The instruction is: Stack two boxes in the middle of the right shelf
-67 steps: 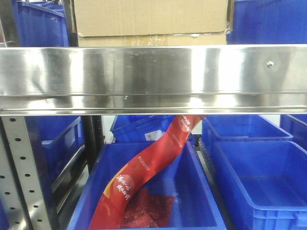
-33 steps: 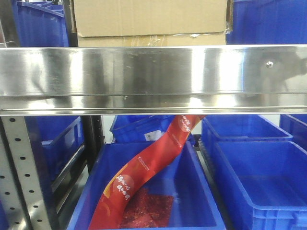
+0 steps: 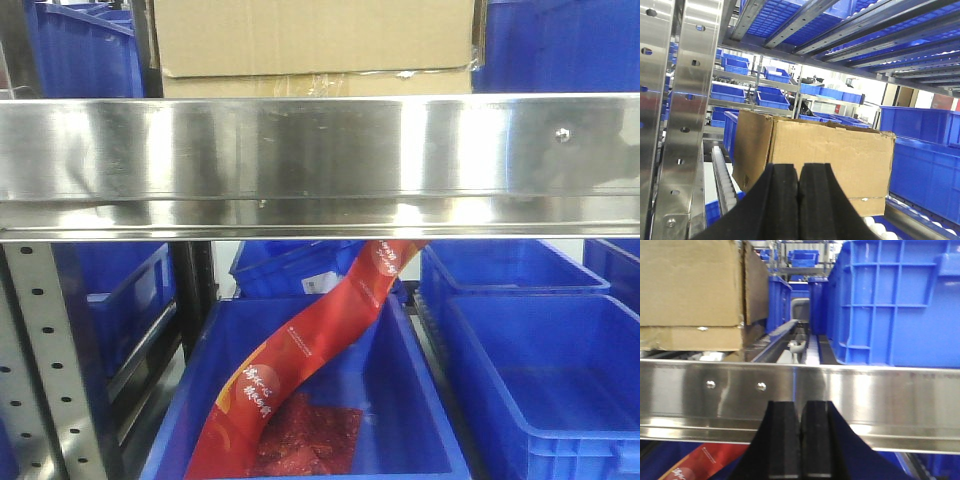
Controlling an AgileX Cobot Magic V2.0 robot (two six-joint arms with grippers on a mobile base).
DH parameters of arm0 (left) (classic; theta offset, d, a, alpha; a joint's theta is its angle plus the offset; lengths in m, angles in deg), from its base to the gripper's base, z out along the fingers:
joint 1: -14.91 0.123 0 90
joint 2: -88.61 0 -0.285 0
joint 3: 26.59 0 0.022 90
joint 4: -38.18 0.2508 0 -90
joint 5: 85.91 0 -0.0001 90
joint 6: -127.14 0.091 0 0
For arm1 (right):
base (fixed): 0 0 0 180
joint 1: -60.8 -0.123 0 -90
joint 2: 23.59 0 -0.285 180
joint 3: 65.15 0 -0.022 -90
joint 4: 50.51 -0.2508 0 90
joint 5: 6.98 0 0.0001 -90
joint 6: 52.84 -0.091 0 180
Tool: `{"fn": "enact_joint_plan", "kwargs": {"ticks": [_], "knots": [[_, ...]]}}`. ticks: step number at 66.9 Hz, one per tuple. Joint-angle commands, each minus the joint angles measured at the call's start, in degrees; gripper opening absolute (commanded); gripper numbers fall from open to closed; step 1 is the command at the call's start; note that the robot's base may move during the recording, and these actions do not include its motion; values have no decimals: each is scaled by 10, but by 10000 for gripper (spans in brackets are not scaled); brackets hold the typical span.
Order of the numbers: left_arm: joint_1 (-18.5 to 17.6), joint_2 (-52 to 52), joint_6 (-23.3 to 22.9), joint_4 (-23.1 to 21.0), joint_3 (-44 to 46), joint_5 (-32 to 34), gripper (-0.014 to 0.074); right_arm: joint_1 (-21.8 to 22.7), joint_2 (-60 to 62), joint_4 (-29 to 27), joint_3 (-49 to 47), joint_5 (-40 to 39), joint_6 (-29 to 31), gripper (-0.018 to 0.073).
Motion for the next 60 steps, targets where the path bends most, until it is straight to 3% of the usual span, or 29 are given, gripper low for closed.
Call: {"fn": "enact_joint_plan", "kwargs": {"ticks": [1, 60], "knots": [[-1, 4, 0, -2, -1, 14, -111, 10, 2, -9, 1, -2, 16, -168], [-1, 4, 0, -2, -1, 14, -111, 10, 2, -6, 1, 18, 17, -168]]}}
